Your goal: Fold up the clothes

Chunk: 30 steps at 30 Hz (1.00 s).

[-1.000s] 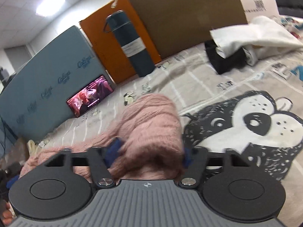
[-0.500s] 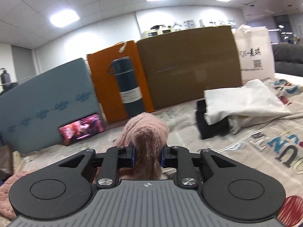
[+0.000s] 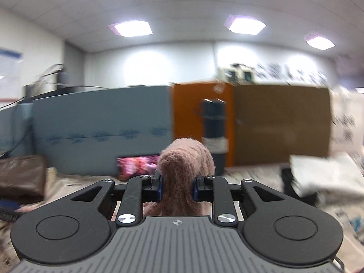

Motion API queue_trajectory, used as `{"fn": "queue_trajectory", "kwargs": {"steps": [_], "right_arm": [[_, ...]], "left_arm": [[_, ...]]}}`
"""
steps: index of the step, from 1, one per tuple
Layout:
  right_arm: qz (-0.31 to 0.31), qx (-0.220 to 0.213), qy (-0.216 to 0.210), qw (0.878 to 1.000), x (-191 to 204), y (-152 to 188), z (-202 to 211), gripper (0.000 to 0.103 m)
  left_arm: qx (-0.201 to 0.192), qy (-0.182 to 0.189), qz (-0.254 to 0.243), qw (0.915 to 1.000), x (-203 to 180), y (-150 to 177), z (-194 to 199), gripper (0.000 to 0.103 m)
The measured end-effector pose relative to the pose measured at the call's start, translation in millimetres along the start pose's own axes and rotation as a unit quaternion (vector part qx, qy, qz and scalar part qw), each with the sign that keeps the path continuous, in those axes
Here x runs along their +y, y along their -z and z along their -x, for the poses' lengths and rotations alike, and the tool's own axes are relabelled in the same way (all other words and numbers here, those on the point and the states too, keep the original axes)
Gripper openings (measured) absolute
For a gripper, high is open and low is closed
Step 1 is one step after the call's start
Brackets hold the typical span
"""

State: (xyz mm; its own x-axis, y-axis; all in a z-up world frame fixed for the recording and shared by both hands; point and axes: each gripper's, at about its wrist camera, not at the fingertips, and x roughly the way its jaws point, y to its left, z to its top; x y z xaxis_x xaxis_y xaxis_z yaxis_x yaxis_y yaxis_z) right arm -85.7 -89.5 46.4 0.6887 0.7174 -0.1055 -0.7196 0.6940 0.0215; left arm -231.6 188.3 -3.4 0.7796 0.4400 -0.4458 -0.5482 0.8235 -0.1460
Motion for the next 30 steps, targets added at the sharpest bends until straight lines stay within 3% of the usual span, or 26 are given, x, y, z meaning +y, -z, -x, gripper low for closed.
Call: {"fn": "queue_trajectory", "kwargs": {"steps": [4,8,11,17,19,21,22,23,25,30], "right_arm": [[0.123,-0.042,-0.017,0.991,59.7,2.9,2.0,0.021],[0.296,-0.098,-0.031,0.95,126.1,29.9,9.9,0.021],[0.318,-0.079,-0.098,0.94,152.4,44.5,13.6,0.021],[0.221,0.006,-0.184,0.958,150.4,40.7,-2.1,0.024],[0.164,0.04,-0.218,0.961,143.1,36.3,-8.1,0.032],[0.109,0.069,-0.257,0.958,135.2,32.4,-15.7,0.046],[0.091,0.078,-0.274,0.954,134.9,32.2,-17.7,0.059],[0.079,0.083,-0.29,0.95,132.6,31.9,-17.6,0.071],[0.065,0.083,-0.32,0.942,127.6,29.7,-13.8,0.085],[0.01,0.06,-0.393,0.918,96.0,13.4,-1.8,0.096]], "left_arm": [[-0.061,0.042,0.076,0.9944,19.6,-7.8,27.1,0.101],[-0.092,0.079,0.125,0.9848,33.2,-8.7,45.4,0.101],[-0.093,0.098,0.135,0.9816,35.6,-9.0,51.1,0.101],[-0.07,0.157,0.162,0.9716,41.5,-9.1,47.7,0.101],[-0.044,0.215,0.188,0.9574,45.4,-9.1,39.9,0.101],[-0.014,0.268,0.219,0.938,48.1,-7.9,30.8,0.101],[-0.002,0.283,0.234,0.9302,49.4,-7.0,25.9,0.101],[0.005,0.284,0.24,0.9284,49.4,-6.3,23.2,0.101],[0.011,0.264,0.24,0.9339,47.7,-5.4,23.3,0.101],[0.006,0.242,0.257,0.9357,49.7,-6.7,34.3,0.101]]}}
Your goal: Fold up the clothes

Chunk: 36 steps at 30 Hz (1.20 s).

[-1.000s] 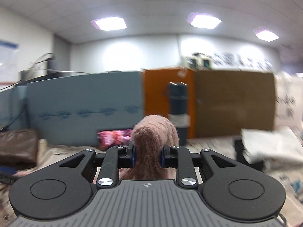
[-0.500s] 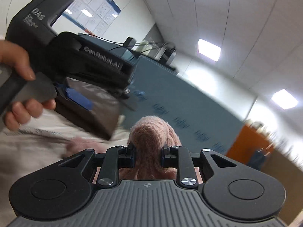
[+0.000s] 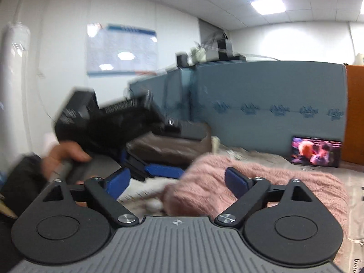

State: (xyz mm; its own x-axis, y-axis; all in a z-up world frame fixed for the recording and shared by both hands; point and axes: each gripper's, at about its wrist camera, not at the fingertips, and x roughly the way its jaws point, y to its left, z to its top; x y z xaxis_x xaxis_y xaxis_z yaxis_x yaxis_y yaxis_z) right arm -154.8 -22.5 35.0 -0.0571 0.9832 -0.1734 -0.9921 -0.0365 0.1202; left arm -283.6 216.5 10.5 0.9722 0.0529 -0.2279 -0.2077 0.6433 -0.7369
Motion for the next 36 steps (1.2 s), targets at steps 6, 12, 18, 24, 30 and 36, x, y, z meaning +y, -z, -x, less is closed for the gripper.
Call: {"fn": "queue_trajectory", "kwargs": {"steps": [6,12,18,24,30,36], "right_arm": [[-0.093,-0.038,-0.035,0.994,-48.9,-2.9,29.4,0.1],[-0.272,-0.053,-0.047,0.96,-101.4,21.4,38.7,0.103],[-0.347,-0.07,-0.029,0.935,-121.8,34.5,52.4,0.103],[-0.378,-0.113,-0.044,0.918,-132.6,37.0,60.2,0.103],[-0.389,-0.14,-0.073,0.908,-138.5,36.3,63.9,0.103],[-0.371,-0.099,-0.081,0.92,-132.6,32.5,54.2,0.103]], "left_arm": [[0.057,0.005,-0.001,0.9983,-17.5,3.8,-3.2,0.101],[0.131,-0.013,-0.049,0.99,-29.1,14.8,-47.1,0.091],[0.142,-0.022,-0.095,0.985,-30.2,30.6,-69.7,0.037],[0.092,0.123,-0.133,0.9791,-47.3,35.3,-66.2,0.019],[0.053,0.129,-0.158,0.9774,-40.7,23.4,-47.4,0.019],[0.042,0.023,-0.127,0.9907,1.0,20.5,-12.0,0.02]]}}
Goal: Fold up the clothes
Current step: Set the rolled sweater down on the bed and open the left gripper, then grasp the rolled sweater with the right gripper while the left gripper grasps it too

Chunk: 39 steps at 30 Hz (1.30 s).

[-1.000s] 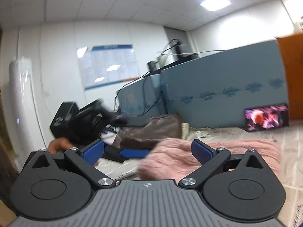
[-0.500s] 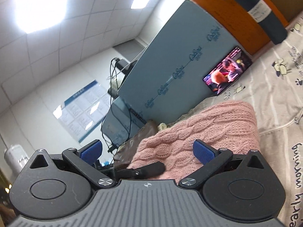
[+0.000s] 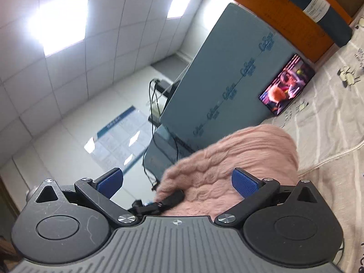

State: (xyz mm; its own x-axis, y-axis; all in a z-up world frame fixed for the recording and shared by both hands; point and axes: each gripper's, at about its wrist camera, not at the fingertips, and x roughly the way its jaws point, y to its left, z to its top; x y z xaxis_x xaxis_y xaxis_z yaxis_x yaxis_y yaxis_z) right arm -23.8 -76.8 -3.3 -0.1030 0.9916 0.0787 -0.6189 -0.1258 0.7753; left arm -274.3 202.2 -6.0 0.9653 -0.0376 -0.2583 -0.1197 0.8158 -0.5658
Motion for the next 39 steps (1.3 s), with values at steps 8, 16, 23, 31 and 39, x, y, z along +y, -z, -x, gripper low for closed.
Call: {"fn": "queue_trajectory", "kwargs": {"steps": [8,16,23,31,39], "right_arm": [[0.015,0.042,0.062,0.997,-1.2,9.0,-13.3,0.103],[0.007,0.038,0.066,0.997,-6.1,9.5,-14.8,0.103],[0.006,0.033,0.069,0.997,-7.0,7.7,-15.8,0.103],[0.004,-0.065,0.13,0.989,-8.2,1.0,5.6,0.103],[-0.034,-0.003,0.194,0.98,-28.0,1.2,-11.1,0.103]], "left_arm": [[0.012,-0.075,-0.012,0.997,6.2,1.5,-5.8,0.057],[-0.023,-0.213,-0.043,0.9758,0.7,-5.7,-2.4,0.089],[0.014,-0.262,-0.038,0.9642,15.1,-4.1,-20.3,0.093],[-0.007,-0.162,0.135,0.9776,22.0,-10.0,18.6,0.095],[0.05,-0.138,0.152,0.9774,16.7,6.4,-2.9,0.099]]}}
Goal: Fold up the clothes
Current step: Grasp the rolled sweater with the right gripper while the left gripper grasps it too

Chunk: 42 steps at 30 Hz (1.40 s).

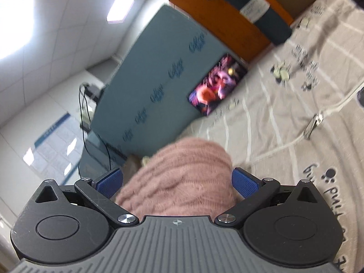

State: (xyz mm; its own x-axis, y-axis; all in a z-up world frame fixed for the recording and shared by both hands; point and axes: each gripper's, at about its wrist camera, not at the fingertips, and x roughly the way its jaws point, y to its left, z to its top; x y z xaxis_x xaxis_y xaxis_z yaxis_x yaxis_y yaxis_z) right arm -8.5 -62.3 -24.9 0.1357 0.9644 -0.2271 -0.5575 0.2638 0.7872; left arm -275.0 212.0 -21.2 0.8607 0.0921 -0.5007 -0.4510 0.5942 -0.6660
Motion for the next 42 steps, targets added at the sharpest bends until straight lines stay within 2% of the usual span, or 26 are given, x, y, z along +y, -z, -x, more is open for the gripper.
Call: {"fn": "queue_trajectory", "kwargs": {"steps": [3,7,9,10,12,14,17,20,23,28,32,37,42], "right_arm": [[0.016,0.028,0.014,0.999,2.4,3.1,-8.0,0.103],[0.067,0.058,0.035,0.995,13.0,11.6,-18.8,0.103],[0.098,0.068,0.05,0.992,18.9,16.5,-23.7,0.103],[0.11,0.072,0.054,0.99,21.3,18.5,-25.1,0.101],[0.113,0.072,0.055,0.989,21.9,19.8,-24.2,0.097],[0.109,0.07,0.058,0.99,20.5,19.8,-22.7,0.082],[0.104,0.062,0.06,0.991,19.4,19.1,-19.8,0.067],[0.103,0.052,0.059,0.992,20.5,17.8,-15.8,0.054],[0.101,0.042,0.054,0.993,25.6,15.2,-7.1,0.048],[0.097,0.003,0.035,0.995,30.9,2.6,24.6,0.046],[0.105,-0.046,0.035,0.993,25.1,-15.0,63.1,0.046],[0.109,-0.115,0.072,0.985,4.2,-40.5,113.9,0.046],[0.13,-0.196,0.134,0.963,-16.5,-76.0,162.0,0.046]], "left_arm": [[-0.007,0.019,0.005,0.9998,-0.8,3.4,-7.3,0.101],[-0.009,0.052,0.004,0.9986,-6.3,7.9,-20.7,0.101],[-0.02,0.049,-0.012,0.9985,-11.4,11.5,-25.8,0.099],[-0.027,0.042,-0.022,0.9985,-14.2,13.4,-27.4,0.097],[-0.039,0.024,-0.043,0.998,-18.5,16.8,-29.2,0.077],[-0.042,0.017,-0.055,0.9975,-19.3,18.6,-31.8,0.063],[-0.049,0.028,-0.067,0.9961,-21.0,20.1,-31.3,0.054],[-0.061,0.037,-0.08,0.9942,-27.2,21.6,-27.2,0.05],[-0.074,0.061,-0.085,0.9918,-36.6,22.4,-21.6,0.049],[-0.087,0.102,-0.117,0.984,-66.1,22.7,-18.3,0.049],[-0.079,0.136,-0.16,0.9744,-100.5,22.4,-32.4,0.049],[-0.055,0.174,-0.229,0.9561,-163.8,26.2,-73.4,0.049],[-0.038,0.218,-0.285,0.9327,-233.1,35.1,-133.3,0.049]]}}
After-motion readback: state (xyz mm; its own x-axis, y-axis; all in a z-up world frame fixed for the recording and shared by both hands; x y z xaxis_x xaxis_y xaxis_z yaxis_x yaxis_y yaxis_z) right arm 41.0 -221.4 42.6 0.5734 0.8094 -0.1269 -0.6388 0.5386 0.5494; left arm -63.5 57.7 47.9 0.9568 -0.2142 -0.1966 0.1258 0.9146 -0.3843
